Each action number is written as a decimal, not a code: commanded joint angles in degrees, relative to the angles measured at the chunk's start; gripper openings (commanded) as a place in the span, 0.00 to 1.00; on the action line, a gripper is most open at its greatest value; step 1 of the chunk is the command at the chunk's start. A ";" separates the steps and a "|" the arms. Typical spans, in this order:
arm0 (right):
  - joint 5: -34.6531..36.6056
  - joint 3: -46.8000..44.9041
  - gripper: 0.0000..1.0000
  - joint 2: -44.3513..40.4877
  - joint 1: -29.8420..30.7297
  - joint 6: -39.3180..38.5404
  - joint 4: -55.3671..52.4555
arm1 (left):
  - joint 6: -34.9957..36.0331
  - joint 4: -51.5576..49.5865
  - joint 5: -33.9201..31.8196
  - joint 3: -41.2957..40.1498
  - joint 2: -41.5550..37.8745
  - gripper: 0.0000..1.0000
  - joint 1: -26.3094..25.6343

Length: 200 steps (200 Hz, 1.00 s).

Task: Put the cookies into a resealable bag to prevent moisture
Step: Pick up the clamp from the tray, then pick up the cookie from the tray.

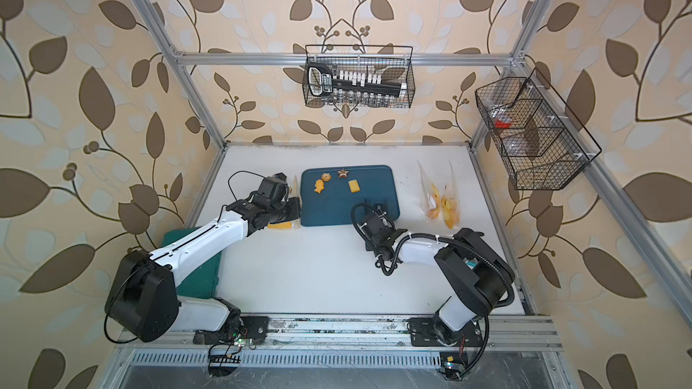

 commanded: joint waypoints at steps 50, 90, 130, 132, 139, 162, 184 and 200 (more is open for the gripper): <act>-7.94 6.92 0.48 -8.34 0.11 -6.47 -13.88 | 0.11 3.44 -0.66 -1.05 -0.63 0.00 2.05; -10.80 16.17 0.49 -7.24 -0.43 -11.62 -23.45 | -0.01 3.97 -0.40 0.58 1.75 0.00 2.15; -13.91 28.62 0.51 -0.18 -3.77 -17.18 -32.12 | -0.11 6.27 5.25 3.11 6.96 0.00 3.26; -14.15 29.14 0.51 0.27 -4.05 -17.37 -32.39 | -0.19 6.26 5.53 3.37 7.31 0.00 3.39; -14.79 31.08 0.51 1.56 -4.79 -17.75 -33.23 | -0.54 6.01 6.46 4.07 8.20 0.00 3.84; -15.57 37.05 0.52 6.51 -6.66 -18.53 -35.51 | -1.30 7.16 8.37 4.59 9.90 0.00 4.94; -16.88 42.14 0.53 11.05 -7.93 -18.92 -37.60 | -1.91 6.53 8.60 4.82 11.04 0.00 5.40; -17.07 44.99 0.54 13.59 -8.02 -19.24 -38.35 | -1.90 6.62 9.63 4.65 11.52 0.00 5.40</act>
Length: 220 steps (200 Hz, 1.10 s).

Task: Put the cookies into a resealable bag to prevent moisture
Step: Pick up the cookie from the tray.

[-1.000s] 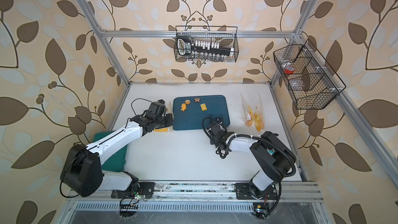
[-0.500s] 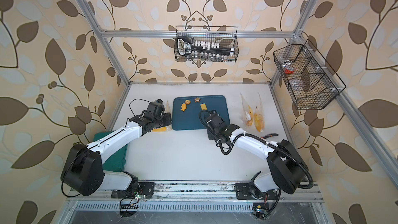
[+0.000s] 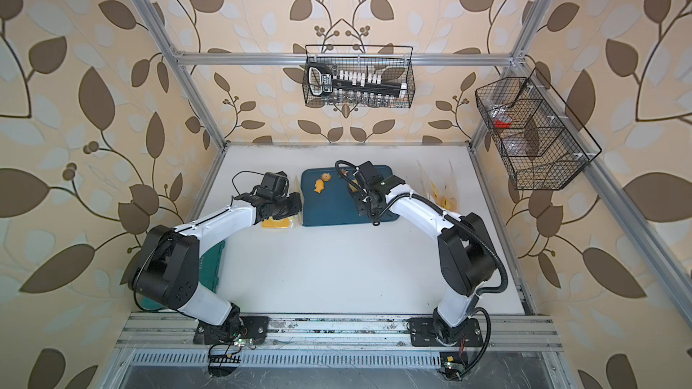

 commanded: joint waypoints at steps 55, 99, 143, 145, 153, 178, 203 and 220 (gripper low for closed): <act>-0.94 11.52 0.60 9.59 -0.82 -1.39 -6.22 | -0.98 0.83 4.43 1.78 1.54 0.00 0.24; -0.92 14.11 0.60 12.90 -1.53 -1.52 -6.83 | -0.56 1.41 5.51 1.37 1.78 0.00 0.24; -2.78 15.80 0.54 15.04 -2.02 -2.15 -7.34 | -0.53 -0.45 5.52 3.13 3.44 0.00 0.24; -2.78 15.91 0.53 15.11 -2.09 -2.14 -7.36 | -0.55 -0.44 5.57 3.21 3.44 0.00 0.24; -2.86 16.14 0.51 15.35 -2.02 -2.23 -7.65 | -0.60 -0.74 5.53 3.44 3.62 0.00 0.24; -2.62 16.02 0.43 15.02 -2.03 -2.31 -7.73 | -0.54 -1.00 5.32 3.94 4.19 0.00 0.24; -2.39 14.83 0.40 12.91 -2.02 -2.56 -7.09 | -1.14 -2.81 4.18 6.15 5.51 0.00 0.24; -2.26 13.01 0.38 10.13 -1.85 -3.09 -6.23 | -1.48 -4.63 4.24 8.23 7.02 0.00 0.24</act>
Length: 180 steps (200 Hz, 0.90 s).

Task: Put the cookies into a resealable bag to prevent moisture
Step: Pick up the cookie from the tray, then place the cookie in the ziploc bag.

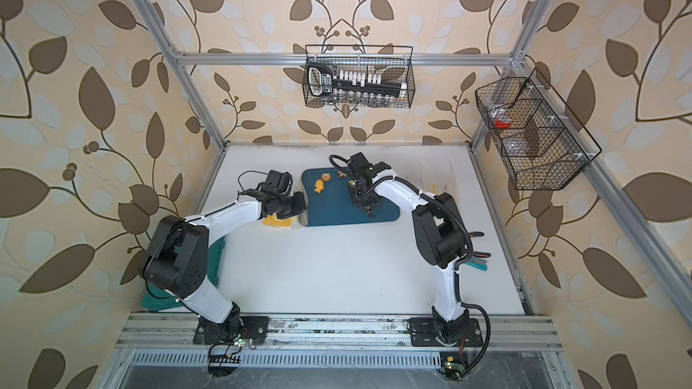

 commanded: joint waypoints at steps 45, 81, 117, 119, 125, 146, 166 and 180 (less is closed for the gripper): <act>-1.93 -9.19 0.32 -13.78 2.15 -0.23 4.72 | -0.21 -2.15 2.54 4.92 3.39 0.00 0.18; -5.43 -12.40 0.32 -18.57 5.57 0.29 7.09 | -0.11 -1.88 3.87 5.53 4.30 0.00 0.18; -11.74 -13.14 0.32 -20.37 8.40 0.12 9.72 | -0.08 -1.63 5.27 5.83 5.11 0.00 0.18; -11.95 -13.14 0.32 -20.38 8.54 0.12 9.81 | -0.06 -1.61 5.33 5.84 5.07 0.00 0.18; -12.67 -13.09 0.32 -20.41 8.88 0.18 10.20 | 0.01 -1.56 5.43 5.88 5.05 0.00 0.18; -14.60 -12.59 0.32 -19.89 9.61 0.13 10.72 | 0.07 -1.43 5.86 5.81 5.16 0.00 0.13; -15.75 -12.36 0.31 -19.37 9.92 -0.14 10.98 | 0.24 -1.30 6.48 5.90 5.37 0.00 0.17; -16.33 -12.17 0.31 -18.97 9.96 -0.34 11.02 | 0.21 -1.26 6.80 5.98 5.58 0.00 0.16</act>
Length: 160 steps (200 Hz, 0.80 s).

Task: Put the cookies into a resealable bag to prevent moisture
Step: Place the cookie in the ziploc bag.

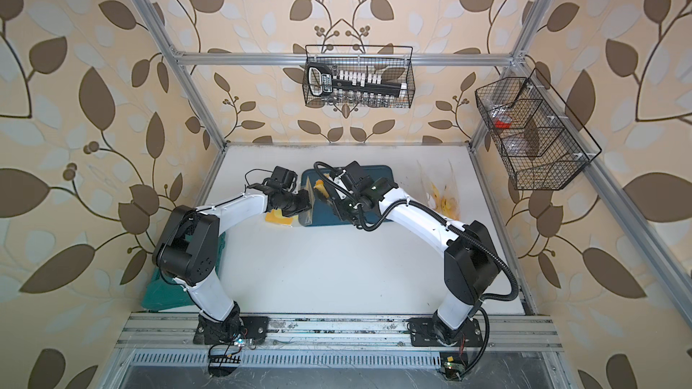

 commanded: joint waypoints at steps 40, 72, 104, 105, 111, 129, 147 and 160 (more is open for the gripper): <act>-3.47 0.79 0.31 1.98 1.93 -1.23 1.14 | 0.64 0.12 2.80 1.98 0.39 0.00 0.17; 1.35 2.12 0.30 4.28 3.01 -2.21 -1.02 | 0.88 0.16 3.00 1.91 0.18 0.00 0.08; 13.15 3.10 0.30 7.04 4.98 -3.97 -4.81 | 1.16 0.57 2.99 1.30 -0.51 0.00 0.13; 13.54 3.07 0.30 7.15 5.05 -4.04 -4.90 | 1.15 0.61 3.00 1.30 -0.52 0.00 0.15; 15.55 2.98 0.30 7.56 5.44 -4.45 -5.28 | 1.28 0.73 3.06 1.12 -0.61 0.00 0.17; 19.49 2.53 0.27 8.55 6.28 -5.46 -5.58 | 1.46 1.33 3.42 0.66 -0.84 0.00 0.17; 19.89 1.44 0.26 8.15 6.85 -7.06 -3.56 | 1.76 1.86 4.45 0.55 -0.79 0.00 0.17; 18.97 0.38 0.26 6.98 7.45 -8.76 -1.09 | 2.07 2.36 5.53 0.27 -0.75 0.00 0.09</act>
